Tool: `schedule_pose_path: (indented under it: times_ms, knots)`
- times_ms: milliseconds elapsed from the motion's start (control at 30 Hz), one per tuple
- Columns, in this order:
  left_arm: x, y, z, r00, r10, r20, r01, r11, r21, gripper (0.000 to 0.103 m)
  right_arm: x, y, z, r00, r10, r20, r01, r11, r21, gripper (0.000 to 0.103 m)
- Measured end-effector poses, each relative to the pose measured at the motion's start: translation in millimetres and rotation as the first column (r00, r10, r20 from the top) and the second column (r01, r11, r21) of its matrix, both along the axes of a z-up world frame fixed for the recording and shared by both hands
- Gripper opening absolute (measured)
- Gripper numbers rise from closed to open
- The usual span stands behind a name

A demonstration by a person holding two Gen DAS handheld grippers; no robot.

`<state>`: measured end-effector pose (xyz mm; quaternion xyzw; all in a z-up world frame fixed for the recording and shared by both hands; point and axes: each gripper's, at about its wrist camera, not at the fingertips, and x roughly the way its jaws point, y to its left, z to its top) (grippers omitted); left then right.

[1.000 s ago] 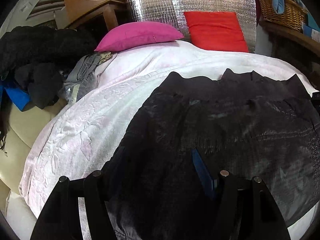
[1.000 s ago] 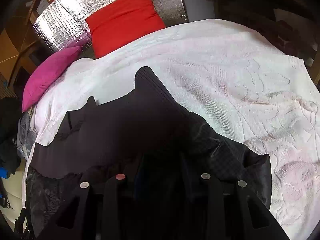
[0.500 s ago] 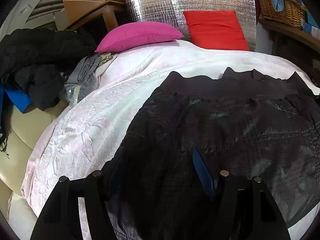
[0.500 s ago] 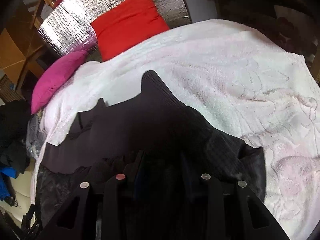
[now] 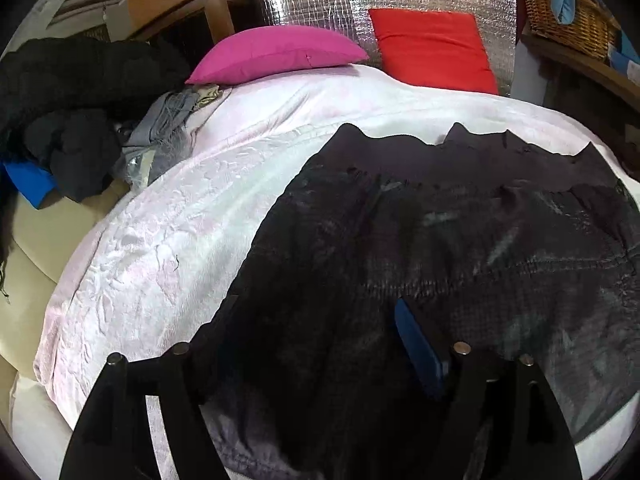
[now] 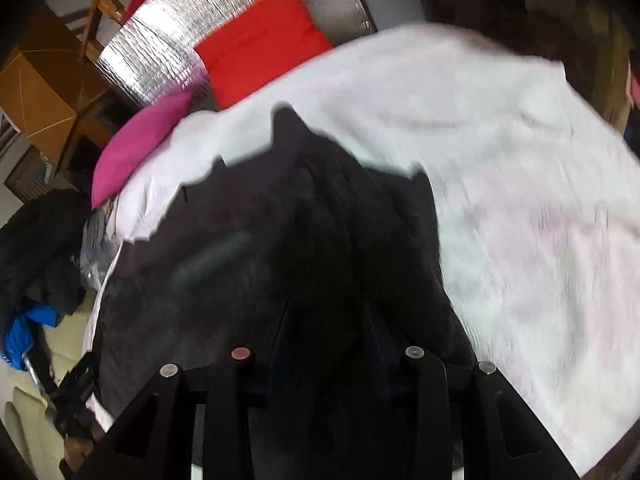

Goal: Fold large clothes
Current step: 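Open both grippers and withdraw them from the jacket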

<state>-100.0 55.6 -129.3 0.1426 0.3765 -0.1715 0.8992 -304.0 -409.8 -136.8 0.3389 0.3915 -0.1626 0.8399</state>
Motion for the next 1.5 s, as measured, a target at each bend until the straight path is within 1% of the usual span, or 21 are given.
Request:
schedule_pose_path:
  times_ms: [133,233,300,333,367,433,500,567,633,667,700,767,833,867,933,1033,1200,1267,1300,1400,1500]
  knots:
    - [-12,26,19,1.000,0.004,0.024,-0.003,0.999,-0.051,0.080,-37,13,19,0.995,-0.014,0.102,0.014,1.000,0.007,0.040]
    - [-21,61,29,0.997,0.061,0.050,-0.054,0.991,-0.126,0.084,-57,30,27,0.990,0.010,0.144,-0.010,1.000,-0.001,0.040]
    - [-20,77,20,0.994,0.111,0.013,-0.108,0.984,-0.141,0.087,-59,38,24,0.992,0.031,0.125,-0.032,0.999,0.005,0.040]
    - [-15,81,10,0.991,0.125,-0.041,-0.129,0.982,-0.140,0.087,-55,39,18,0.995,0.037,0.096,-0.039,0.999,0.014,0.040]
    - [-9,80,-3,0.987,0.125,-0.101,-0.136,0.984,-0.115,0.087,-47,41,7,0.999,0.037,0.038,-0.038,0.999,0.024,0.040]
    - [1,76,-21,0.981,0.105,-0.164,-0.118,0.991,-0.067,0.087,-39,37,-3,0.999,0.032,-0.004,-0.032,0.999,0.028,0.040]
    - [-1,78,-16,0.984,0.103,-0.143,-0.115,0.990,-0.080,0.087,-39,40,4,1.000,0.025,-0.004,-0.025,1.000,0.018,0.040]
    - [-9,82,-1,0.993,0.087,-0.079,-0.095,0.990,-0.100,0.087,-44,43,12,0.999,0.030,0.024,-0.031,0.999,0.027,0.040]
    - [-14,88,10,0.996,0.086,-0.038,-0.091,0.984,-0.154,0.087,-54,47,16,0.997,0.030,0.074,-0.035,0.997,0.068,0.040]
    - [-15,93,14,0.996,0.078,-0.038,-0.084,0.977,-0.194,0.087,-58,50,18,0.995,0.040,0.095,-0.047,0.996,0.074,0.040]
    - [-14,96,15,0.996,0.073,-0.047,-0.081,0.972,-0.220,0.087,-61,56,22,0.992,0.060,0.113,-0.067,0.996,0.061,0.040]
    - [-10,100,11,0.992,0.090,-0.088,-0.108,0.965,-0.237,0.087,-61,64,24,0.992,0.078,0.095,-0.082,0.996,0.033,0.040]
    - [-4,97,0,0.984,0.115,-0.133,-0.142,0.967,-0.213,0.087,-58,66,11,0.996,0.074,0.040,-0.076,0.996,0.052,0.040]
    - [3,92,-12,0.976,0.120,-0.180,-0.152,0.973,-0.175,0.087,-55,62,0,0.997,0.073,0.010,-0.074,0.994,0.078,0.040]
    - [7,87,-26,0.969,0.107,-0.221,-0.142,0.979,-0.147,0.087,-50,56,-13,0.998,0.063,0.004,-0.063,0.991,0.118,0.040]
    - [3,86,-18,0.979,0.099,-0.179,-0.127,0.980,-0.155,0.087,-53,58,-6,0.998,0.061,0.028,-0.063,0.991,0.119,0.040]
    - [-10,88,1,0.994,0.091,-0.062,-0.100,0.978,-0.183,0.087,-68,58,12,0.994,0.048,0.096,-0.056,0.994,0.088,0.040]
    - [-16,84,5,0.996,0.084,-0.016,-0.086,0.982,-0.168,0.087,-71,63,20,0.996,0.032,0.085,-0.032,0.999,0.009,0.051]
    - [-17,81,5,0.997,0.080,0.001,-0.079,0.984,-0.157,0.087,-73,64,24,0.996,0.031,0.079,-0.029,0.999,-0.026,0.062]
    - [-26,74,9,0.998,0.058,0.033,-0.053,0.988,-0.142,0.087,-68,78,29,0.995,0.056,0.085,-0.049,0.995,-0.090,0.062]
    - [-30,69,16,0.997,0.040,0.072,-0.030,0.991,-0.133,0.087,-55,97,32,0.995,0.089,0.050,-0.077,0.976,-0.202,0.062]
